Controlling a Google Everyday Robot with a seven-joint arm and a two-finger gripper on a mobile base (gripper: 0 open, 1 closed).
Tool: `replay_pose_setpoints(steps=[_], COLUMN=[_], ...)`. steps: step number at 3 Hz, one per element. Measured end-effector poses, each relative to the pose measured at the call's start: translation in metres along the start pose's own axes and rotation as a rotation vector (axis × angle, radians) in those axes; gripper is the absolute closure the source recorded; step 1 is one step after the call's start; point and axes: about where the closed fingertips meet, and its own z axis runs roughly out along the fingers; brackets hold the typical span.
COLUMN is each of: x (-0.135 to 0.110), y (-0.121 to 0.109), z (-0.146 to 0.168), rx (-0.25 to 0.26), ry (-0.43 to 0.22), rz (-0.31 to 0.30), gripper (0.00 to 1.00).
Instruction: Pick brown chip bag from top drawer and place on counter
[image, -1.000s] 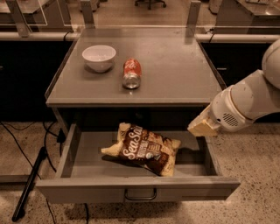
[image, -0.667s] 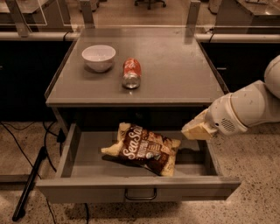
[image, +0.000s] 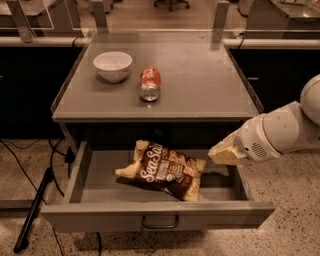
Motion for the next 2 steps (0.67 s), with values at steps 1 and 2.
replay_pose_setpoints(steps=[1, 2], x=[0.009, 0.009], y=[0.006, 0.012], z=[0.021, 0.044], rx=[0.026, 0.062], ry=[-0.025, -0.061], rz=[-0.005, -0.037], gripper=[1.00, 1.00])
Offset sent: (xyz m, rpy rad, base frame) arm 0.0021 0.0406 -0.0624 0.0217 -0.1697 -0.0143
